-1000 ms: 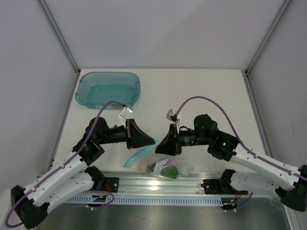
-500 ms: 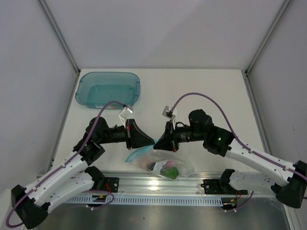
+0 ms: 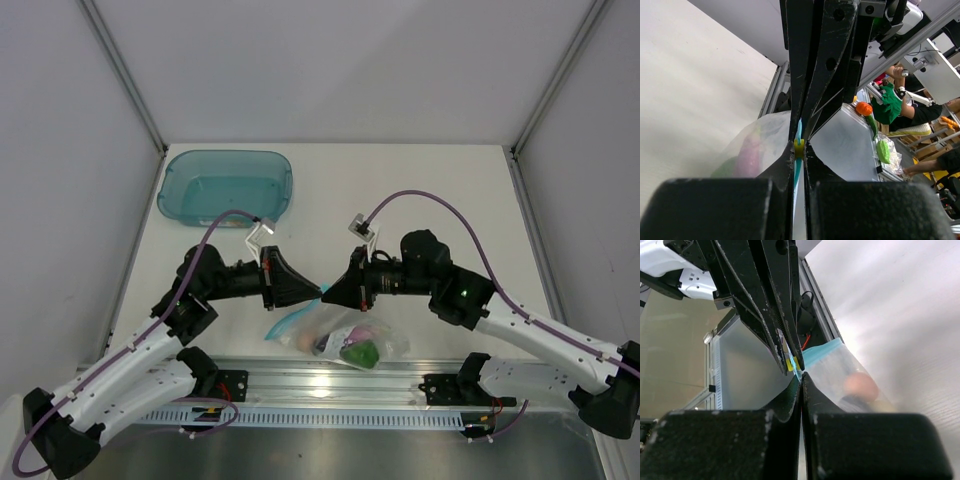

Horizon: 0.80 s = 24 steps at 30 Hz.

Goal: Place the food in the zip-top bag and seal the zipper
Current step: Zip the zipper food storage bag.

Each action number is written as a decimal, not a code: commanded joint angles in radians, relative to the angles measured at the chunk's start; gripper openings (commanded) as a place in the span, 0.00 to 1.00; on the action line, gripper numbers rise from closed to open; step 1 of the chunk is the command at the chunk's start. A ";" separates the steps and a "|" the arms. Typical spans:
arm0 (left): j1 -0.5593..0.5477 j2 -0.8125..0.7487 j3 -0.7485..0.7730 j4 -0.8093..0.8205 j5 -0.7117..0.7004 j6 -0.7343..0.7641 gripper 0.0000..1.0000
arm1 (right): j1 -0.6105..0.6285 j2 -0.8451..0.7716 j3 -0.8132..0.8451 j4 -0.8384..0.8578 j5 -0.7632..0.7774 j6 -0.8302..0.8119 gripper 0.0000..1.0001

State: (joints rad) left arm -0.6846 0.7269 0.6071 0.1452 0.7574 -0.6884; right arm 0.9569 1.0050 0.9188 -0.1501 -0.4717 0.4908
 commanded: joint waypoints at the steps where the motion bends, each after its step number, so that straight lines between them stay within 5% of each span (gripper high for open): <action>1: 0.002 -0.015 -0.012 -0.081 0.031 0.039 0.01 | -0.017 -0.046 0.012 0.139 0.070 0.051 0.00; 24: 0.026 -0.041 0.010 -0.180 0.019 0.076 0.01 | -0.033 -0.074 -0.012 0.153 0.088 0.065 0.00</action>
State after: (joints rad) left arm -0.6643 0.6804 0.6071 0.0307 0.7361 -0.6430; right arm 0.9398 0.9714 0.8955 -0.1062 -0.4313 0.5541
